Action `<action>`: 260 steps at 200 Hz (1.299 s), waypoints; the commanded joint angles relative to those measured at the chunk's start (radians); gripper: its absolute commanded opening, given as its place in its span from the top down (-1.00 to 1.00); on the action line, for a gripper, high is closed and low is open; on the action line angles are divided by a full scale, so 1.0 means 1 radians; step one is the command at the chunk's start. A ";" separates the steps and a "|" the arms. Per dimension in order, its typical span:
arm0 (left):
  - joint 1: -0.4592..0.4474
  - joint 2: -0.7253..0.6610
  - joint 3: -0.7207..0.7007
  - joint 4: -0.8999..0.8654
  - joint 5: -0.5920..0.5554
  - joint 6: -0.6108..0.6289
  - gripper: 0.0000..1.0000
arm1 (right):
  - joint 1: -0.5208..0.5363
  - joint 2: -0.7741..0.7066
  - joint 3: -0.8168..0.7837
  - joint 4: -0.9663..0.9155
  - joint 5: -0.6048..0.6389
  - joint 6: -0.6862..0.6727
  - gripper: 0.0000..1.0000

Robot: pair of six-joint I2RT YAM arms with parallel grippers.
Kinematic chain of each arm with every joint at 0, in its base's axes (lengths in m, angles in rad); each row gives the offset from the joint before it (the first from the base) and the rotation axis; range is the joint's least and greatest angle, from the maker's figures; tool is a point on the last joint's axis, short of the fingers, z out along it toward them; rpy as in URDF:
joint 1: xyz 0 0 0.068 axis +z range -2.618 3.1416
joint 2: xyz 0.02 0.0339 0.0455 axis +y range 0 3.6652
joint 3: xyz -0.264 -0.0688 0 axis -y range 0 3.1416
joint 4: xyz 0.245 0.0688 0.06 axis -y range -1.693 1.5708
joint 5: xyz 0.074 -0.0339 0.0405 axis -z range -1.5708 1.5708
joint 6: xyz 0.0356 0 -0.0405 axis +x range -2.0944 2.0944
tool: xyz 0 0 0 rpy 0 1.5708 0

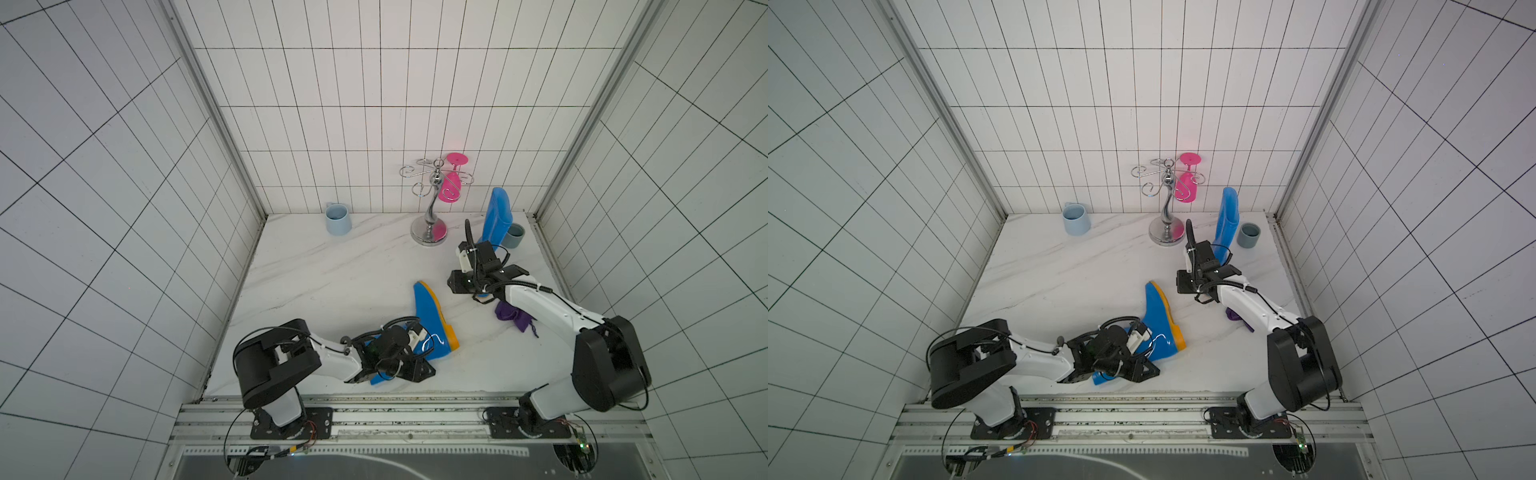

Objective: Wipe the rubber boots with a cloth
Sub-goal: Adjust the rubber boot at the center of the board.

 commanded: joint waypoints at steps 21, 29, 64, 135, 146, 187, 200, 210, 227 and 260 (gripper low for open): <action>-0.028 0.059 0.085 0.027 0.065 -0.022 0.41 | -0.012 0.017 0.097 0.037 -0.003 -0.043 0.26; -0.026 0.042 0.084 0.013 0.056 -0.016 0.40 | -0.013 -0.008 0.072 0.037 -0.003 -0.042 0.26; -0.024 -0.027 0.078 -0.106 0.018 0.041 0.40 | -0.015 -0.093 -0.030 0.037 -0.017 -0.022 0.25; 0.127 -0.066 0.012 -0.329 -0.082 0.071 0.41 | -0.014 -0.197 -0.138 0.052 -0.040 0.014 0.25; 0.162 -0.095 0.003 -0.372 -0.109 0.090 0.42 | -0.014 -0.208 -0.151 0.053 -0.043 0.017 0.25; 0.248 -0.150 0.046 -0.494 -0.171 0.170 0.41 | -0.014 -0.238 -0.206 0.066 -0.059 0.037 0.25; 0.259 -0.142 0.074 -0.520 -0.190 0.196 0.41 | -0.014 -0.248 -0.222 0.073 -0.064 0.044 0.24; 0.269 -0.133 0.095 -0.540 -0.204 0.212 0.41 | -0.013 -0.251 -0.230 0.074 -0.071 0.046 0.24; 0.291 -0.123 0.121 -0.570 -0.220 0.239 0.41 | -0.013 -0.257 -0.240 0.074 -0.074 0.047 0.24; 0.333 -0.179 0.139 -0.615 -0.251 0.263 0.41 | -0.013 -0.274 -0.251 0.074 -0.079 0.050 0.24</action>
